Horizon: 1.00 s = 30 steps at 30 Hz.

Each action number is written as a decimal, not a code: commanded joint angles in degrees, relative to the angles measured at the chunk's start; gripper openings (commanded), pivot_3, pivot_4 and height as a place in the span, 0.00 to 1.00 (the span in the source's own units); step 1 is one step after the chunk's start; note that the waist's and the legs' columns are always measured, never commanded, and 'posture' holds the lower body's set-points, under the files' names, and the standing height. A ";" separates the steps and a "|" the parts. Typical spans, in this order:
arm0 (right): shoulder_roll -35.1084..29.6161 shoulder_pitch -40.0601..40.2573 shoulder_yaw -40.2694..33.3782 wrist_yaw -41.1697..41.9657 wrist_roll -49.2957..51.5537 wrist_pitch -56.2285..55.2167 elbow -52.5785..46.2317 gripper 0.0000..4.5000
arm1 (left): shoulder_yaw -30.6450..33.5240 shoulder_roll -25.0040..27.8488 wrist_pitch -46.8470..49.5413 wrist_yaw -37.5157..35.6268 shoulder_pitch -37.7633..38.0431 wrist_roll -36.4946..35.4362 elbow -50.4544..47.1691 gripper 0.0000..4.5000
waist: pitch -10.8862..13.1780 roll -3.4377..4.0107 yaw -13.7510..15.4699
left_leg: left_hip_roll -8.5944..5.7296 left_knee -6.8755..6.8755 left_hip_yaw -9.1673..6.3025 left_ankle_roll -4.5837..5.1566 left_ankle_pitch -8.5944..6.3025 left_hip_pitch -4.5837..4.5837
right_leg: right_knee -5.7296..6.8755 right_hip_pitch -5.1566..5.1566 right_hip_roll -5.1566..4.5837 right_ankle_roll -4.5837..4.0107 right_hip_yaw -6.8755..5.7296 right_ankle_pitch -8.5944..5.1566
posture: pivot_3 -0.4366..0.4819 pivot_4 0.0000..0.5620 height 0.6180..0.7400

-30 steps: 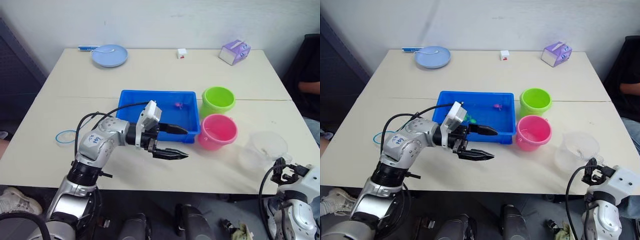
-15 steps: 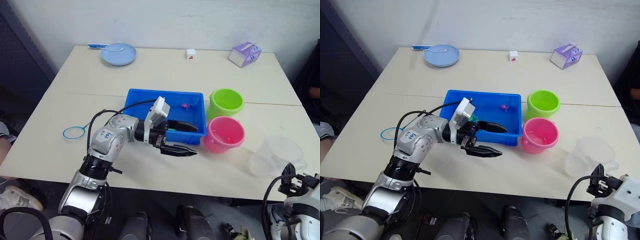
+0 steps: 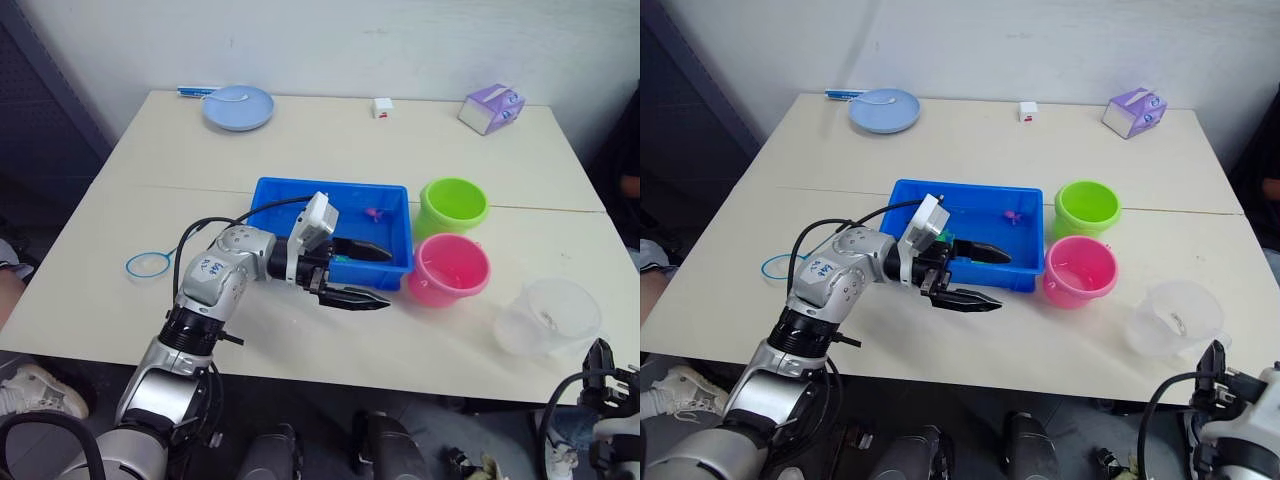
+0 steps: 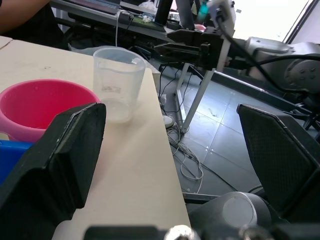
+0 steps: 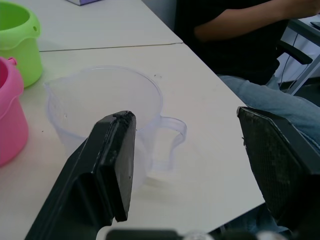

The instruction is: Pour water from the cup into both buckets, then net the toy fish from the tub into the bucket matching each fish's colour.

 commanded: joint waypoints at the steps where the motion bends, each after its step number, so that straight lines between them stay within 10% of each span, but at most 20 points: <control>1: -10.03 -2.84 -1.97 7.25 9.55 3.05 -5.32 0.99 | 0.95 0.04 -0.51 1.06 0.81 0.02 -0.64 1.00 | 0.01 -0.01 -0.89 | 0.00 -0.01 0.04 0.00 0.00 0.10 | -0.02 0.13 -0.01 0.02 0.06 0.01 | 0.48 0.27 1.00; 13: -43.55 -29.61 11.78 30.11 25.64 15.76 6.01 0.99 | 9.43 10.51 4.85 7.45 12.77 -1.73 -11.32 1.00 | 0.13 -0.25 -1.19 | 0.08 -0.20 -0.05 0.07 -0.08 0.92 | 0.05 0.68 -0.24 -0.11 0.34 -0.12 | 0.48 0.27 1.00; 30: -40.66 -62.47 38.34 51.48 17.47 12.33 25.49 0.99 | 46.84 16.95 3.24 22.07 60.51 -1.64 -26.50 1.00 | 0.32 -0.63 -1.23 | -0.01 -0.18 -0.35 0.16 -0.22 0.81 | -0.28 0.74 -0.69 -0.17 0.03 -0.15 | 0.48 0.27 1.00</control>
